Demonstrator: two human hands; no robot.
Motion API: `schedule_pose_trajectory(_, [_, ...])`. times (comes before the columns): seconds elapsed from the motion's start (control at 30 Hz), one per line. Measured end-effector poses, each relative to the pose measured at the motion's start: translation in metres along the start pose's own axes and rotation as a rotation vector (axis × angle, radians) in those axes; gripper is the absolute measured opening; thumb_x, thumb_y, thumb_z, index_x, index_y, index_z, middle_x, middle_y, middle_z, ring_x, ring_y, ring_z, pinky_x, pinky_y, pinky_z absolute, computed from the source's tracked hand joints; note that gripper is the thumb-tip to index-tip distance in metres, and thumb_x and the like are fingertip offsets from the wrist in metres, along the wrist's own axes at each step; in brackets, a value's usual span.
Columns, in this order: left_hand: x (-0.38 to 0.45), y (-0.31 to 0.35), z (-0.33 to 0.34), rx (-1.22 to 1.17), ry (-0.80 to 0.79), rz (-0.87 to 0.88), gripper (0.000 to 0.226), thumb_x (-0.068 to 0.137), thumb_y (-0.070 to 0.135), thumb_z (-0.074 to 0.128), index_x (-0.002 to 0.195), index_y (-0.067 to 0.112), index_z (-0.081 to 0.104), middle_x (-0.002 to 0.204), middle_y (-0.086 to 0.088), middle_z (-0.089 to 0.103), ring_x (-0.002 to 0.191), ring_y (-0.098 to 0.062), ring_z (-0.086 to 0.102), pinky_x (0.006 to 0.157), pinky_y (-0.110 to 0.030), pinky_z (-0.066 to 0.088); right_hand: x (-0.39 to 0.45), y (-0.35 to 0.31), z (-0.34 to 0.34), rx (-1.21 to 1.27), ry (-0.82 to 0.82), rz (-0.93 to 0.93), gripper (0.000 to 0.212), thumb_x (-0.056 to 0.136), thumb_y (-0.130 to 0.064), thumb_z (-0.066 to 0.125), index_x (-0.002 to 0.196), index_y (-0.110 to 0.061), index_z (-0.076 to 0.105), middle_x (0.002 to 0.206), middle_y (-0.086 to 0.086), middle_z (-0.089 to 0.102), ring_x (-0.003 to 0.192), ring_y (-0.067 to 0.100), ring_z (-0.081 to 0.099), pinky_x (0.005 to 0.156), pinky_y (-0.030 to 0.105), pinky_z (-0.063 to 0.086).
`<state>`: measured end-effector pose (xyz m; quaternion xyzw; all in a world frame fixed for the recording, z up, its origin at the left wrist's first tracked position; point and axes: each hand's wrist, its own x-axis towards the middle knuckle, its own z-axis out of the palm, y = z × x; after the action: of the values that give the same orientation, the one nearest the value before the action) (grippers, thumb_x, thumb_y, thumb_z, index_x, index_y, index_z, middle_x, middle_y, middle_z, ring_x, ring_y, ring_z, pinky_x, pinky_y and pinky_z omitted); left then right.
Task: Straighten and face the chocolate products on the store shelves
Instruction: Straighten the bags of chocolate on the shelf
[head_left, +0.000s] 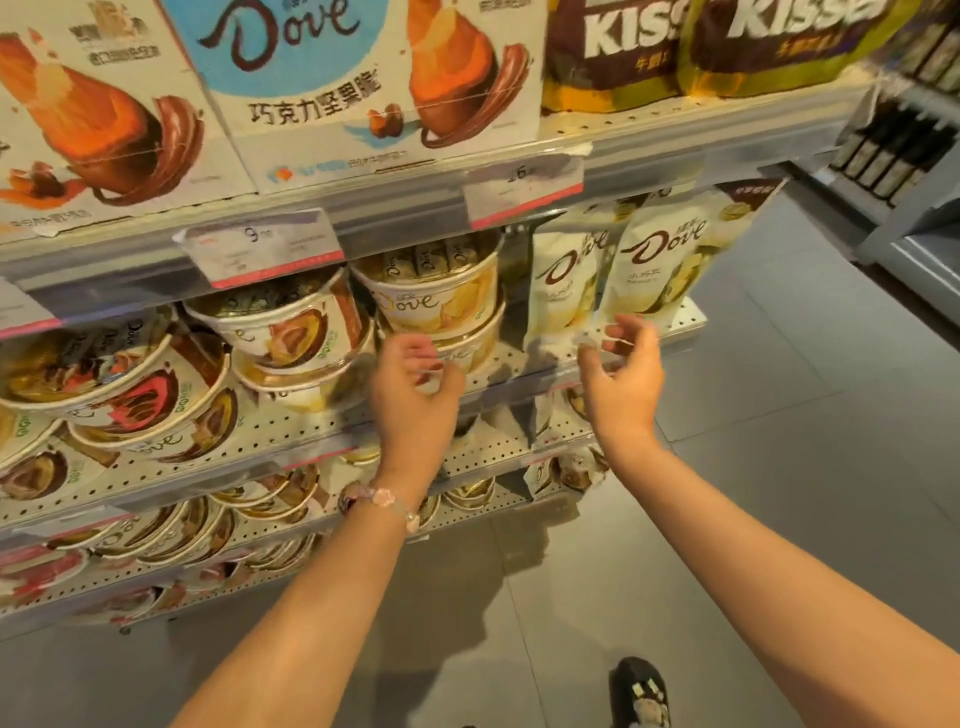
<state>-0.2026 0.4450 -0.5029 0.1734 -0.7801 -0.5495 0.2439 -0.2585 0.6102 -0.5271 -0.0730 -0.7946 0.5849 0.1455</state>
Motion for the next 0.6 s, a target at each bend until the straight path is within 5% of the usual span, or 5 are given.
schedule_pose_trajectory(0.13, [0.005,0.011,0.058,0.014,-0.284,-0.04,0.035,0.074,0.017,0.076,0.099,0.03,0.054,0.104,0.013,0.059,0.099,-0.002,0.057,0.084,-0.017,0.046,0.048,0.017,-0.04,-0.007,0.075,-0.028,0.059,0.077,-0.02,0.07,0.127,-0.016,0.039,0.119,-0.001,0.044,0.103,0.007,0.044,0.083,0.007,0.036])
schedule_pose_trajectory(0.3, [0.007,0.013,0.118,0.09,-0.124,-0.035,0.056,0.072,0.017,0.079,0.121,0.019,0.051,0.109,0.02,0.053,0.098,0.006,0.047,0.069,0.009,0.03,0.109,0.038,-0.073,-0.056,-0.026,0.038,0.095,0.069,-0.027,0.081,0.142,-0.015,0.022,0.141,0.005,0.032,0.127,0.017,0.035,0.1,0.021,0.03])
schedule_pose_trajectory(0.4, [0.012,0.011,0.137,0.128,0.013,-0.07,0.073,0.073,0.022,0.079,0.134,0.008,0.042,0.129,-0.002,0.052,0.113,-0.004,0.045,0.085,-0.003,0.037,0.141,0.047,-0.08,-0.053,-0.147,0.06,0.111,0.064,-0.031,0.084,0.147,-0.017,0.013,0.149,0.004,0.024,0.136,0.019,0.026,0.109,0.032,0.024])
schedule_pose_trajectory(0.5, [0.018,0.014,0.148,0.085,0.097,-0.003,0.061,0.071,0.008,0.079,0.122,0.008,0.044,0.106,0.005,0.058,0.107,-0.005,0.056,0.081,-0.005,0.042,0.164,0.056,-0.082,0.002,-0.227,0.088,0.117,0.061,-0.028,0.086,0.148,-0.018,0.008,0.15,0.003,0.024,0.138,0.019,0.024,0.108,0.031,0.022])
schedule_pose_trajectory(0.6, [0.022,0.016,0.154,-0.096,0.115,-0.012,0.061,0.068,-0.017,0.071,0.118,-0.01,0.038,0.113,-0.028,0.057,0.113,-0.027,0.056,0.081,-0.018,0.05,0.18,0.063,-0.086,0.04,-0.304,0.119,0.118,0.06,-0.023,0.086,0.148,-0.021,0.008,0.149,0.001,0.029,0.138,0.017,0.025,0.111,0.039,0.026])
